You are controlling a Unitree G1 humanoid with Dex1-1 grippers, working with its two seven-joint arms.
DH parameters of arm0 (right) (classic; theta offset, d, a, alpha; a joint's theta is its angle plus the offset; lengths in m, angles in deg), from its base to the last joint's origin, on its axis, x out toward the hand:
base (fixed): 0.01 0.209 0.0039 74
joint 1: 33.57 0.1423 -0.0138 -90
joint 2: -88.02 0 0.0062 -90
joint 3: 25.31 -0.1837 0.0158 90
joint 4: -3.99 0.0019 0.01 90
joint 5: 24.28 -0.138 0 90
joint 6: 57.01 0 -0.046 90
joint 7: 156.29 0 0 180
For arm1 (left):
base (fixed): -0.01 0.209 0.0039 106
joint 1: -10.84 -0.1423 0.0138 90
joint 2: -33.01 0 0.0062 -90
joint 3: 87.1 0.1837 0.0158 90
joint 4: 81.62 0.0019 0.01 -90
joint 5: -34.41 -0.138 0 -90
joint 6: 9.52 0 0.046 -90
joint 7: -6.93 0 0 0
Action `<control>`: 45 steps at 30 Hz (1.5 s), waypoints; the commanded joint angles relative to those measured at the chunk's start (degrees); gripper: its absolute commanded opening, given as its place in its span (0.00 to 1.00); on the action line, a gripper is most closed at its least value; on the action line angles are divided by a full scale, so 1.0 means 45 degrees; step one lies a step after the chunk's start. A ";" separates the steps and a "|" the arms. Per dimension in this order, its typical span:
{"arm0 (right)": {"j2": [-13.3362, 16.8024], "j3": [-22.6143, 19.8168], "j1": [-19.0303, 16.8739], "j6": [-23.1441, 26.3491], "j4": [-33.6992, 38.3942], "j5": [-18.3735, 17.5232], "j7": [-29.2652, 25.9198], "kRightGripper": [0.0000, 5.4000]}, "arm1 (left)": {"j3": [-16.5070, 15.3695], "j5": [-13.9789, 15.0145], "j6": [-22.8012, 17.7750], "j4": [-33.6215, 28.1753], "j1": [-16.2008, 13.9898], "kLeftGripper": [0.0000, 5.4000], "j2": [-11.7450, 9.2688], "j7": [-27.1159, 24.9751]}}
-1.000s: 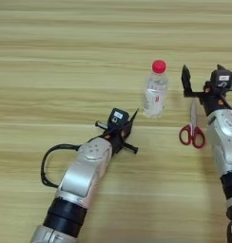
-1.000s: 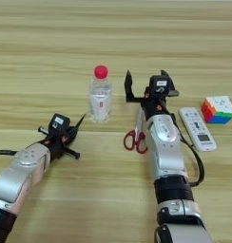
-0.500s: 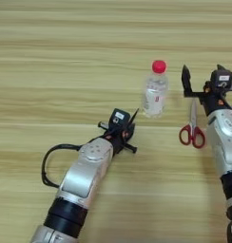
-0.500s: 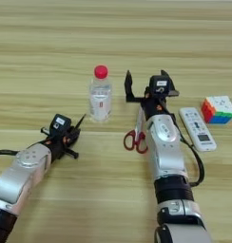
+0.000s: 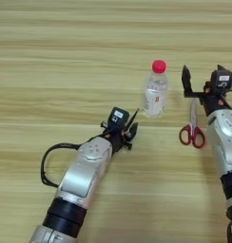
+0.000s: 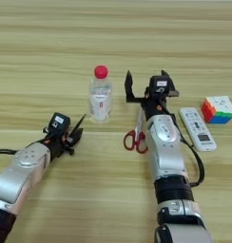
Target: Move the objects on the table
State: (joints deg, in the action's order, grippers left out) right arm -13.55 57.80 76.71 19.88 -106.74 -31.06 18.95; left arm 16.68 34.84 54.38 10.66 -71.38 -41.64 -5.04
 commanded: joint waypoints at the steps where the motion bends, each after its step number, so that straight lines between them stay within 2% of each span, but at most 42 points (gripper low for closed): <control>1: 0.0062 -0.0090 0.0209 -0.0042 -0.0195 0.0081 0.0124 1.00 | -0.0047 0.0134 0.0230 -0.0197 0.0121 0.53 0.0034 -0.0172; 11: 0.0087 -0.0121 0.0288 -0.0120 -0.0402 0.0078 0.0206 1.00 | -0.0008 0.0153 0.0927 -0.0216 0.0037 0.71 -0.0127 -0.0733; 21: 0.0064 -0.0102 0.0341 -0.0168 -0.0528 0.0104 0.0217 1.00 | 0.0040 -0.0100 0.3591 0.0620 0.0127 0.87 -0.0393 -0.1257; 27: 0.0064 -0.0103 0.0339 -0.0176 -0.0540 0.0101 0.0210 1.00 | 0.0026 -0.0080 0.3978 0.1023 0.0325 0.98 -0.0470 -0.1502; 35: 0.0076 -0.0104 0.0321 -0.0179 -0.0539 0.0110 0.0204 1.00 | 0.0419 -0.0135 0.4234 0.1247 0.0595 1.00 -0.0480 -0.1992; 45: 0.0135 -0.0163 0.0341 -0.0129 -0.0679 0.0209 0.0270 1.00 | 0.0428 0.0165 0.4798 0.1390 0.0725 1.00 -0.0230 -0.2284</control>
State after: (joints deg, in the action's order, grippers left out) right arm -13.30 57.47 77.03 19.46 -109.03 -30.29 19.68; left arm 18.53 35.00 75.20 16.30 -69.25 -43.30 -14.79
